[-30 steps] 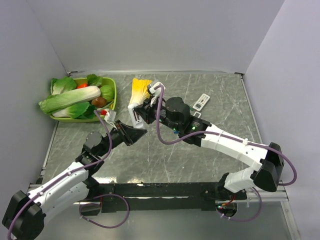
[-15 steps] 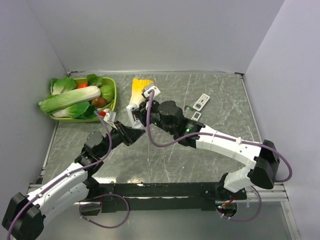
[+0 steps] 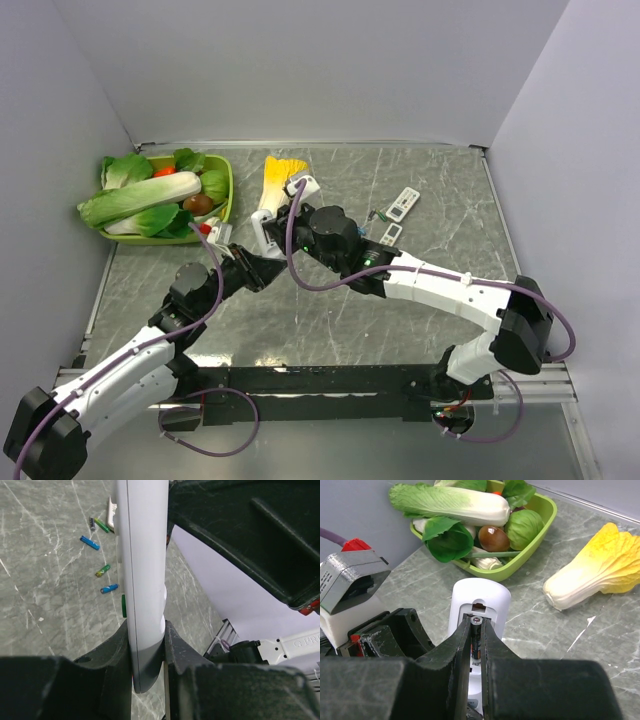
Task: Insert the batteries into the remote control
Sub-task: Load the battery into the remote control.
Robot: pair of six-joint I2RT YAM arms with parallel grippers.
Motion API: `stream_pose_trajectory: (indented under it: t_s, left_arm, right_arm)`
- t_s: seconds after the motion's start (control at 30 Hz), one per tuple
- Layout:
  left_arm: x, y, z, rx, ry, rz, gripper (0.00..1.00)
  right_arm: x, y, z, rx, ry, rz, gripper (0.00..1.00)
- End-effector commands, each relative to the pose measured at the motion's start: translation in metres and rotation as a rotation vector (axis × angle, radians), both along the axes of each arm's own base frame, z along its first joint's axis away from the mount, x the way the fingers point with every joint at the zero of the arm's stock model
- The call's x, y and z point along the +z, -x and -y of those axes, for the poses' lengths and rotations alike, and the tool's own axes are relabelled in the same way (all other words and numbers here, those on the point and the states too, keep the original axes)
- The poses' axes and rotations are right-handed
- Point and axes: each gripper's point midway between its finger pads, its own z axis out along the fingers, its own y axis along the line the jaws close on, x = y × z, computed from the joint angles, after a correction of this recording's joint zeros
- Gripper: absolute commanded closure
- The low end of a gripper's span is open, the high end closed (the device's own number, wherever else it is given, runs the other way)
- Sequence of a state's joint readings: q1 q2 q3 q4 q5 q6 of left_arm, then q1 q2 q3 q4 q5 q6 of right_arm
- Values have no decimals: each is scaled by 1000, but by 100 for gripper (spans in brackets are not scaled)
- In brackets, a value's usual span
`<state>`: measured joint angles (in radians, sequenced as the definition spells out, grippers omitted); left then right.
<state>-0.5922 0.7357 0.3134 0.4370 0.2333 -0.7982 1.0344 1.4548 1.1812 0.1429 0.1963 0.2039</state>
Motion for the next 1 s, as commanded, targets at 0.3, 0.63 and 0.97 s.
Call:
stream_pose_trajectory:
  t_s: [0.3,0.63,0.97]
  left_arm:
    - [57,-2,1,5,99,149,99]
    - [52,-3,1,4,80,135,99]
    - [51,-2,2,-5,78,130,99]
  right_arm:
    - [-38,-15,-2,-91,67,-70,76]
    - [-31,-21,4,-127,63,-52,71]
    - [-26,-20,3,-122,61,-42,65]
